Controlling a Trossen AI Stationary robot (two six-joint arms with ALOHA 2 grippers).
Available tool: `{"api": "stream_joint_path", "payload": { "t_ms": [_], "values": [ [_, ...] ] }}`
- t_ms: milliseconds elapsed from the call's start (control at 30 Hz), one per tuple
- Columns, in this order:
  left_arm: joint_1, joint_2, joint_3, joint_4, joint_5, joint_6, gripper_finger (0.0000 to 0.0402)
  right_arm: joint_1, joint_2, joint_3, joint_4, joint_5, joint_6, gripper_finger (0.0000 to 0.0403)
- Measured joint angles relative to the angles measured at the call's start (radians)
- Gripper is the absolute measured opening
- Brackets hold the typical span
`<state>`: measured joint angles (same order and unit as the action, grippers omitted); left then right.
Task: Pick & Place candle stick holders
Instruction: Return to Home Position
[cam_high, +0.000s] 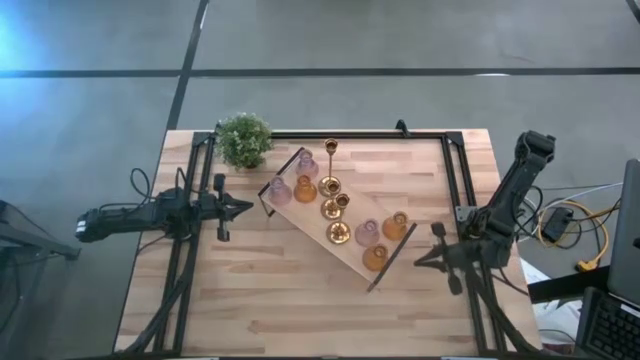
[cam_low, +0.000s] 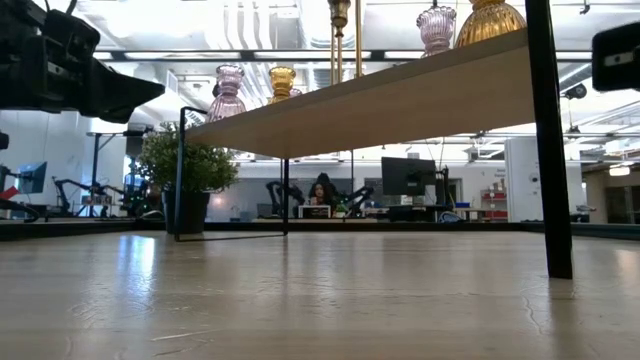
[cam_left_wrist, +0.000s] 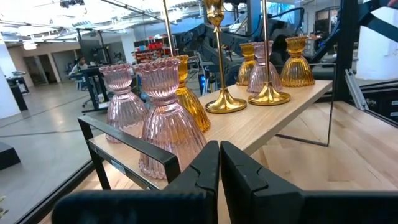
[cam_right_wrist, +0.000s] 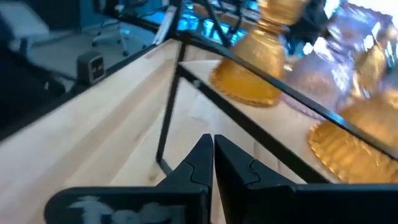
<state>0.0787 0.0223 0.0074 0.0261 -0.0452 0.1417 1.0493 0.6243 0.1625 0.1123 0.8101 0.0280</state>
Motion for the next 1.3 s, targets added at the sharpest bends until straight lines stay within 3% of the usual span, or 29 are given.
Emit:
{"api": "stream_joint_path", "payload": {
  "t_ms": [267, 367, 500, 633, 867, 1033, 1133, 1300],
  "values": [
    [0.000, 0.000, 0.000, -0.001, 0.000, 0.000, 0.0019, -0.020, -0.008, 0.005, 0.009, 0.001, 0.286, 0.0008],
    [0.000, 0.000, 0.000, -0.001, 0.000, 0.000, 0.0019, -0.034, -0.007, 0.007, 0.128, 0.029, 0.306, 0.0008],
    [0.000, 0.000, 0.000, -0.001, 0.000, 0.000, 0.0019, -0.059, -0.008, 0.010, 0.306, 0.108, 0.108, 0.0008],
    [0.000, 0.000, 0.000, -0.001, 0.000, 0.000, 0.0019, -0.077, -0.009, 0.010, 0.496, 0.108, -0.195, 0.0008],
    [0.000, 0.000, 0.000, -0.002, 0.000, 0.000, 0.0019, -0.078, -0.016, 0.045, 0.570, 0.105, -0.502, 0.0008],
    [0.000, 0.000, 0.000, -0.002, 0.000, 0.000, 0.0019, -0.112, -0.017, 0.076, 0.788, 0.068, -0.812, 0.0008],
    [0.000, 0.000, 0.000, -0.002, 0.000, 0.000, 0.0019, -0.182, -0.037, 0.083, 0.847, 0.062, -0.841, 0.0008],
    [0.000, 0.000, 0.000, -0.002, 0.000, 0.000, 0.0019, -0.395, -0.095, 0.062, 0.713, -0.056, -0.604, 0.0008]
  ]
}}
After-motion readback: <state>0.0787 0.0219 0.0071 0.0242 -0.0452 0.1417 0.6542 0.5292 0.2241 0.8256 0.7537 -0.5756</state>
